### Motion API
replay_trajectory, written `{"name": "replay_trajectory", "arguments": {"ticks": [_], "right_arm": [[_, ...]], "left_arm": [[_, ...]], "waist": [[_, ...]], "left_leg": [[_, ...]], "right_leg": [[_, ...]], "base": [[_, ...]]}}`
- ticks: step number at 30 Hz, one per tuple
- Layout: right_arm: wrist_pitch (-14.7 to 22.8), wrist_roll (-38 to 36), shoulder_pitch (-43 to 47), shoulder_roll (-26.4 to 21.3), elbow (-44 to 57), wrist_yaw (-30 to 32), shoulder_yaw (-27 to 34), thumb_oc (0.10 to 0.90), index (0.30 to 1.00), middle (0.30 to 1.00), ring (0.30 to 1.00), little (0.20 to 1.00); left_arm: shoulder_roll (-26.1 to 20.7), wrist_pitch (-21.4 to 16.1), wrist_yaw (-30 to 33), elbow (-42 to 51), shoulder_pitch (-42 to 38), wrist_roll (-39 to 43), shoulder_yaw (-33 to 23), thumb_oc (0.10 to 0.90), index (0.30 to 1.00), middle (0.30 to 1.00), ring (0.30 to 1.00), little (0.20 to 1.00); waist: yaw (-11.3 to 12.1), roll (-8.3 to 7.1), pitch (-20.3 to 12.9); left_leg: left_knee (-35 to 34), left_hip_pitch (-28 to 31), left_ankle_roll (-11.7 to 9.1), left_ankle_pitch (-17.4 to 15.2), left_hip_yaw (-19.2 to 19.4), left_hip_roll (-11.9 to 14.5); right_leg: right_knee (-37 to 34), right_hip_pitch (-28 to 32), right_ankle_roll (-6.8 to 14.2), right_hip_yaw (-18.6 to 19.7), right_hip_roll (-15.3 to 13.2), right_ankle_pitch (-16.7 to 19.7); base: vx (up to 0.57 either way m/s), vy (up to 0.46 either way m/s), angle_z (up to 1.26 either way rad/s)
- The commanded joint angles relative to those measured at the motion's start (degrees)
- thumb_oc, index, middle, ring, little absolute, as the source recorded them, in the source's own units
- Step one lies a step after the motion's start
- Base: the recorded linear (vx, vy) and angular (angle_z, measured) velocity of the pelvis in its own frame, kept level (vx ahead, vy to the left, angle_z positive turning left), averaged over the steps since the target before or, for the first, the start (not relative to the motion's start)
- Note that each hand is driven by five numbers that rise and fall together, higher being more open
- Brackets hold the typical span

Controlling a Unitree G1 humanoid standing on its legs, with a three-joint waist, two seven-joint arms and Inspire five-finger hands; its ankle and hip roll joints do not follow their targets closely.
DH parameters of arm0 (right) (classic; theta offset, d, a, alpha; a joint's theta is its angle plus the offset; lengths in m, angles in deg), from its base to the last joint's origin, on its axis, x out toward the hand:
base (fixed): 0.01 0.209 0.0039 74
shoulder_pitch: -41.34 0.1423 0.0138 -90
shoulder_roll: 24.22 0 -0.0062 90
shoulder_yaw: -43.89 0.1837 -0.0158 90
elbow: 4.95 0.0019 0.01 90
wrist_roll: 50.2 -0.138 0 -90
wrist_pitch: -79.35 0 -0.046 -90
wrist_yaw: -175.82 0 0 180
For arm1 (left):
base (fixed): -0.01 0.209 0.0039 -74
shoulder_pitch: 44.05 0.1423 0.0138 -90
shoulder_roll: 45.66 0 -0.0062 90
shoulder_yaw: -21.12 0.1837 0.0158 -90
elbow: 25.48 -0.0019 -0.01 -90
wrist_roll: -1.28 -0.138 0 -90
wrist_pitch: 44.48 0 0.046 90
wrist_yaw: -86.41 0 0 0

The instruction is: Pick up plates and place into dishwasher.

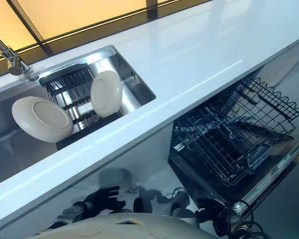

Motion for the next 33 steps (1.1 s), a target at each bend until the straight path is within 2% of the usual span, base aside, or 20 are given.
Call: {"name": "replay_trajectory", "arguments": {"ticks": [1,7,12,14,15,18,20,22,25,28,32,33], "right_arm": [[1.20,0.16,2.77,1.40,0.14,-0.99,-0.59,0.800,0.900,0.900,0.900,0.900],[1.29,0.11,2.85,1.29,0.19,-1.09,-0.68,0.800,0.900,0.900,0.900,0.900],[1.01,0.07,2.84,1.31,0.62,-1.16,-1.10,0.800,0.900,0.900,0.900,0.900],[1.00,0.04,2.88,1.26,0.71,-1.18,-1.24,0.800,0.900,0.900,0.900,0.900],[0.99,0.04,2.89,1.25,0.72,-1.20,-1.25,0.800,0.900,0.900,0.900,0.900],[0.72,0.27,3.03,0.96,1.37,-1.62,-1.83,0.800,0.900,0.900,0.900,0.900],[0.29,0.11,3.32,0.53,2.16,-1.65,-2.43,0.800,0.900,0.900,0.900,0.900],[0.40,0.05,3.56,0.16,2.27,-1.76,-2.75,0.800,0.900,0.900,0.900,0.900],[0.13,-0.07,4.24,-0.58,3.12,-1.96,-4.04,0.800,0.900,0.900,0.900,0.900],[0.07,0.52,4.53,-0.77,3.78,-1.90,-4.87,0.800,0.900,0.900,0.900,0.900],[0.82,0.96,4.48,-0.57,4.53,-0.96,-5.93,0.800,0.900,0.900,0.900,0.900],[0.83,0.90,4.83,-0.42,4.63,-0.71,-6.31,0.800,0.900,0.900,0.900,0.900]], "left_arm": [[-1.22,-2.68,-0.24,-1.32,-2.19,-1.08,1.04,0.800,0.900,0.900,0.900,0.900],[-1.34,-2.13,-1.31,-1.19,-2.24,-0.90,1.14,0.800,0.900,0.900,0.900,0.900],[-1.43,-5.53,-1.55,-0.04,-2.57,-1.30,1.75,0.800,0.900,0.900,0.900,0.900],[-1.44,-7.87,-1.64,1.53,-3.05,-1.04,2.37,0.800,0.900,0.900,0.900,0.900],[-1.44,-7.85,-1.57,1.63,-3.08,-0.89,2.41,0.800,0.900,0.900,0.900,0.900],[-2.21,-14.53,-1.80,6.68,-4.33,-5.17,5.19,0.800,0.900,0.900,0.900,0.900],[-3.28,-17.10,-3.38,11.15,-5.71,-7.31,8.12,0.800,0.900,0.900,0.900,0.900],[-4.10,-18.28,-4.56,14.10,-6.75,-9.02,10.09,0.800,0.900,0.900,0.900,0.900],[-6.41,-21.95,-7.34,22.52,-9.27,-12.09,15.81,0.800,0.900,0.900,0.900,0.900],[-8.28,-23.53,-11.69,30.71,-11.65,-10.01,19.50,0.800,0.900,0.900,0.900,0.900],[-9.27,-20.14,-19.70,44.34,-16.01,1.09,22.27,0.800,0.900,0.900,0.900,0.900],[-8.99,-17.48,-21.81,48.15,-17.41,5.68,22.98,0.800,0.900,0.900,0.900,0.900]], "waist": [[0.45,-0.80,-0.49],[0.40,-0.70,-0.41],[0.24,-0.70,-0.32],[0.18,-0.67,-0.19],[0.18,-0.67,-0.17],[-0.03,-0.48,0.20],[-0.25,-0.19,0.65],[-0.43,-0.02,0.91],[-1.21,0.47,1.56],[-1.90,0.80,1.97],[-3.07,1.13,2.79],[-3.33,1.14,3.02]], "left_leg": [[3.85,-0.73,1.46,-7.80,3.99,-3.23],[3.76,-0.71,1.45,-7.67,4.08,-3.20],[3.64,-0.50,1.37,-7.67,4.36,-3.12],[3.53,-0.50,1.35,-7.63,4.54,-3.09],[3.52,-0.49,1.35,-7.63,4.56,-3.09],[3.40,-0.61,1.29,-7.51,4.91,-2.96],[3.21,-0.83,1.34,-7.30,5.08,-2.86],[3.18,-0.93,1.39,-7.27,5.20,-2.77],[2.83,-0.87,1.65,-7.15,5.54,-2.57],[2.51,-0.72,1.86,-7.11,5.97,-2.43],[2.08,-0.51,2.15,-6.94,7.00,-1.92],[1.94,-0.52,2.25,-6.88,7.11,-1.77]], "right_leg": [[4.06,-4.64,2.71,2.17,0.73,-1.38],[4.08,-4.71,2.71,2.11,0.72,-1.30],[4.10,-4.62,2.78,2.19,0.75,-1.29],[4.12,-4.69,2.77,2.13,0.82,-1.25],[4.13,-4.70,2.77,2.13,0.83,-1.25],[4.68,-5.15,2.79,2.20,0.99,-1.38],[5.07,-5.71,2.88,2.47,1.04,-1.37],[5.35,-6.02,2.92,2.67,1.09,-1.39],[6.27,-6.92,3.11,3.53,1.33,-1.47],[7.12,-7.51,3.35,4.22,1.58,-1.66],[8.57,-8.42,3.51,5.20,2.04,-2.08],[8.89,-8.67,3.41,5.51,2.29,-2.20]], "base": [[0.04,-0.255,0.04],[0.00,0.000,0.00],[0.00,0.000,0.00],[0.00,0.000,0.00],[0.00,0.000,0.00],[-0.01,0.004,-0.01],[-0.04,0.015,-0.04],[-0.03,0.010,-0.11],[-0.03,0.014,-0.06],[-0.01,0.002,-0.06],[-0.03,-0.025,-0.08],[-0.03,-0.035,-0.01]]}}
